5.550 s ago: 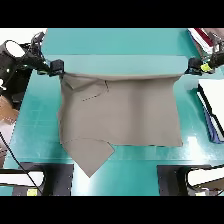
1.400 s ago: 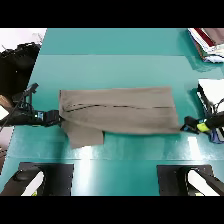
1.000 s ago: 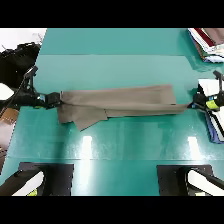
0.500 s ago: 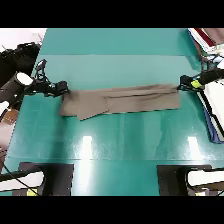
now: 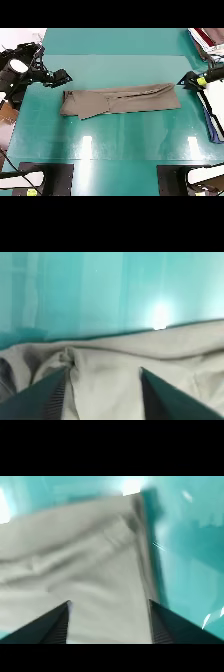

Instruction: Fold the shirts.

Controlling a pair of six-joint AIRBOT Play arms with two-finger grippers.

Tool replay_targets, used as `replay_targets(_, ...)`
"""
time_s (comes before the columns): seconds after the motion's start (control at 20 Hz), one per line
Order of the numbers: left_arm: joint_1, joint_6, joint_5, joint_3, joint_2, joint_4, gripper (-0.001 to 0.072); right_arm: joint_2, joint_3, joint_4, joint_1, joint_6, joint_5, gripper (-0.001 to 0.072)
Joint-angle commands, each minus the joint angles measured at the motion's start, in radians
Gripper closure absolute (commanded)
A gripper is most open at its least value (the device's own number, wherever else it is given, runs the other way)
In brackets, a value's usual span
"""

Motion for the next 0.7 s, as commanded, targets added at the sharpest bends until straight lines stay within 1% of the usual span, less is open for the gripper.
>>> replay_targets(0.0,-0.022,0.001,-0.086,0.022,-0.002,-0.010,0.0577,-0.010,-0.071,0.039,-0.087,-0.048,0.051,0.0128)
replay_targets(0.05,-0.042,0.002,-0.080,0.022,-0.002,-0.010,0.0668,-0.023,-0.095,0.056,-0.103,-0.060,0.050,0.0128)
replay_targets(0.15,-0.101,0.001,-0.031,0.022,-0.002,-0.010,0.0669,-0.061,-0.124,0.090,-0.114,-0.092,0.050,0.0136)
replay_targets(0.3,-0.206,0.000,0.043,0.023,-0.010,-0.010,0.0678,-0.120,-0.127,0.092,-0.084,-0.094,0.036,0.0144)
replay_targets(0.35,-0.240,-0.003,0.058,0.023,-0.022,-0.011,0.0678,-0.131,-0.127,0.092,-0.065,-0.094,0.019,0.0219)
replay_targets(0.45,-0.299,-0.009,0.089,0.026,-0.061,-0.024,0.0678,-0.136,-0.127,0.118,-0.031,-0.122,-0.016,0.0280)
replay_targets(0.5,-0.324,-0.009,0.105,0.031,-0.083,-0.044,0.0679,-0.134,-0.126,0.146,-0.017,-0.134,-0.030,0.0285)
replay_targets(0.55,-0.348,-0.009,0.117,0.043,-0.109,-0.065,0.0678,-0.135,-0.117,0.177,-0.008,-0.146,-0.029,0.0343)
replay_targets(0.6,-0.375,-0.008,0.124,0.065,-0.142,-0.077,0.0678,-0.134,-0.101,0.205,0.002,-0.173,-0.024,0.0497)
replay_targets(0.65,-0.399,-0.008,0.124,0.092,-0.174,-0.079,0.0679,-0.134,-0.080,0.227,0.013,-0.192,-0.015,0.0603)
